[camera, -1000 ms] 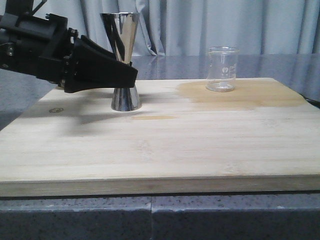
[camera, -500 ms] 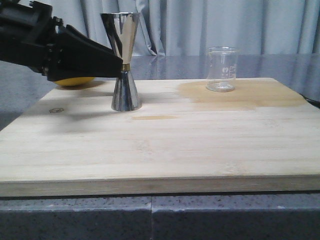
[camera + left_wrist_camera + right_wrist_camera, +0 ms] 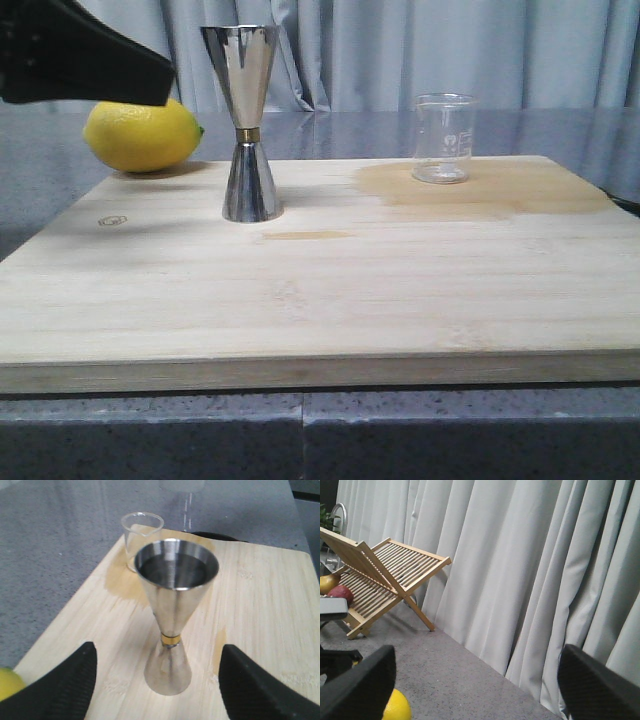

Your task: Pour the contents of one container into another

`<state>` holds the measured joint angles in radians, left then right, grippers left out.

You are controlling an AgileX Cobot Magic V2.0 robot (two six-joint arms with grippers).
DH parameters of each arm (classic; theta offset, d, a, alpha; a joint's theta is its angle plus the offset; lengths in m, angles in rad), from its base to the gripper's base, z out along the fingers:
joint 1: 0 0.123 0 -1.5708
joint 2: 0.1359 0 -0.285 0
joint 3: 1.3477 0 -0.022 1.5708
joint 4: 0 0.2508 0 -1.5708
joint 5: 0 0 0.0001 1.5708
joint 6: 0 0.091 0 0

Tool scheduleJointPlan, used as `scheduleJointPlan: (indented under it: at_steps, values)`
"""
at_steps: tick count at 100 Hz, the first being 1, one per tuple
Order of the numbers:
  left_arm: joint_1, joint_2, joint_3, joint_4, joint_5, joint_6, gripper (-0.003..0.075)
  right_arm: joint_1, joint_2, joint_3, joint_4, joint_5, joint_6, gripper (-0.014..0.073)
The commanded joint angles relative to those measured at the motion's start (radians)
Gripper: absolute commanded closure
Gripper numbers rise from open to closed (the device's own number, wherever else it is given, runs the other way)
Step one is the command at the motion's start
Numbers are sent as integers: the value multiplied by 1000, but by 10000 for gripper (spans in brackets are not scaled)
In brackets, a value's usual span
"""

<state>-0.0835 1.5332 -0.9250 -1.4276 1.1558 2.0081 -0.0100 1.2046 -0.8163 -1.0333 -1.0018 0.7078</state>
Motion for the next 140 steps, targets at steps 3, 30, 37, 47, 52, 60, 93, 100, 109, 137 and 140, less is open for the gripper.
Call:
scheduleJointPlan:
  at_steps: [3, 30, 37, 47, 52, 60, 93, 100, 109, 137, 140]
  values:
    - [55, -111, -25, -58, 53, -56, 239, -7, -28, -35, 57, -24, -1, -1]
    - [216, -317, -111, -82, 41, -251, 239, -7, -28, -46, 109, 27, -1, 0]
    - [248, -368, -135, -129, -21, -274, 239, -7, -30, -78, 109, 153, -1, 0]
    - [283, -444, -152, -177, -245, -342, 239, -7, -40, -138, 110, 377, -1, 0]
    - [291, -483, -152, -183, -401, -378, 239, -7, -48, -172, 110, 495, -1, 0]
    - [294, -542, -150, -177, -643, -436, 239, -7, -66, -232, 110, 670, -1, 0]
    - [294, -782, -47, -168, -953, -491, 260, -4, -274, -297, 63, 1154, -1, 0]
    - [294, -844, 17, -168, -970, -516, 261, -4, -342, -273, 63, 1187, -1, 1]
    - [294, -937, 118, -168, -970, -516, 261, -4, -440, -220, 63, 1179, -1, 40]
    - [294, -1258, 438, -127, -975, -516, 261, -4, -751, 64, 43, 1174, -1, 137]
    - [294, -1300, 468, -126, -975, -516, 261, -4, -788, 96, 43, 1174, -1, 137]
